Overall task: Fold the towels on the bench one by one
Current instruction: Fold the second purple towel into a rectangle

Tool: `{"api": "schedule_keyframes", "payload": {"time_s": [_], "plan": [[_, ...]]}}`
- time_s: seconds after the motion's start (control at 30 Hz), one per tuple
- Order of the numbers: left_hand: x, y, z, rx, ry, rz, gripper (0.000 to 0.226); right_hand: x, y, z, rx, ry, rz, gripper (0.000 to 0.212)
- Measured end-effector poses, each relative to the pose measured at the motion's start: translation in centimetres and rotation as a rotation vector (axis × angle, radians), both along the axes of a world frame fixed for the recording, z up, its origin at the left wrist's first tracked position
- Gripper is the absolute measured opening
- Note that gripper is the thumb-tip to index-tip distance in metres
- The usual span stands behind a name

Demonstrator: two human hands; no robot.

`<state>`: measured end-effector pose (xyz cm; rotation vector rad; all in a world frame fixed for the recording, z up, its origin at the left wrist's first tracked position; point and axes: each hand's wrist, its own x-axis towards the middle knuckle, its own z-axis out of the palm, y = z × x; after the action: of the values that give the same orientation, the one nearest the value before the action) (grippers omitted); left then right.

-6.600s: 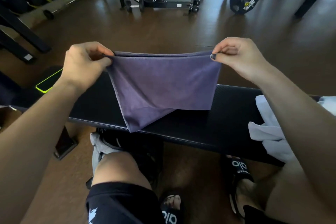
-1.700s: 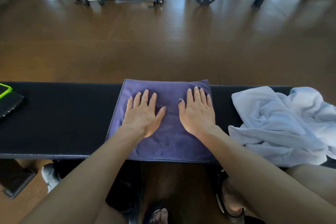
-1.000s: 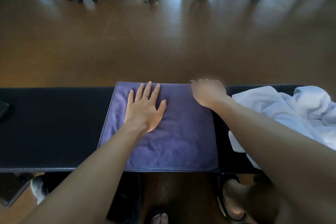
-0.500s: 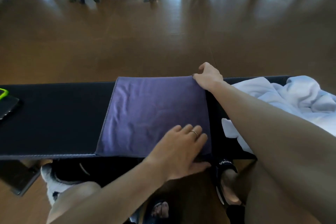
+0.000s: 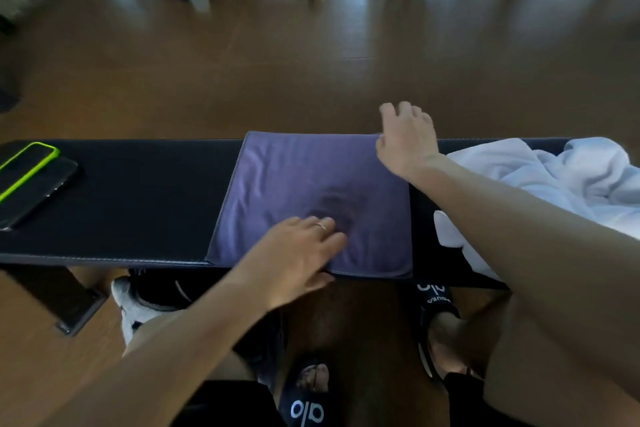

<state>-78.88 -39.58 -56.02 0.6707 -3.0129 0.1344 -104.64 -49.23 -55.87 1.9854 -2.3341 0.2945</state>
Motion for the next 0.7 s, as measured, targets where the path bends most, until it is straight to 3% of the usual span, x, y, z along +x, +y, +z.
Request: {"api": "schedule_keyframes", "payload": {"time_s": [0.1,0.2,0.33,0.53,0.7], "plan": [[3.9,-1.7,0.4,0.12,-0.092,0.068,0.044,3.6,2.6,1.4,-0.018,-0.044,0.293,0.024],[5.3,-1.4,0.2,0.146,-0.088,0.01,0.032,6.4,5.9,1.9,0.123,-0.124,0.524,0.004],[5.5,-1.0,-0.2,0.112,-0.015,-0.055,0.021,7.0,9.9,2.4,0.283,-0.053,0.752,0.014],[6.4,-1.2,-0.2,0.176,0.041,0.009,0.021,6.4,12.9,2.3,0.449,0.111,0.837,0.03],[6.6,-1.0,-0.5,0.092,0.006,-0.035,0.013,7.2,13.5,2.4,0.422,0.153,0.87,0.018]]}}
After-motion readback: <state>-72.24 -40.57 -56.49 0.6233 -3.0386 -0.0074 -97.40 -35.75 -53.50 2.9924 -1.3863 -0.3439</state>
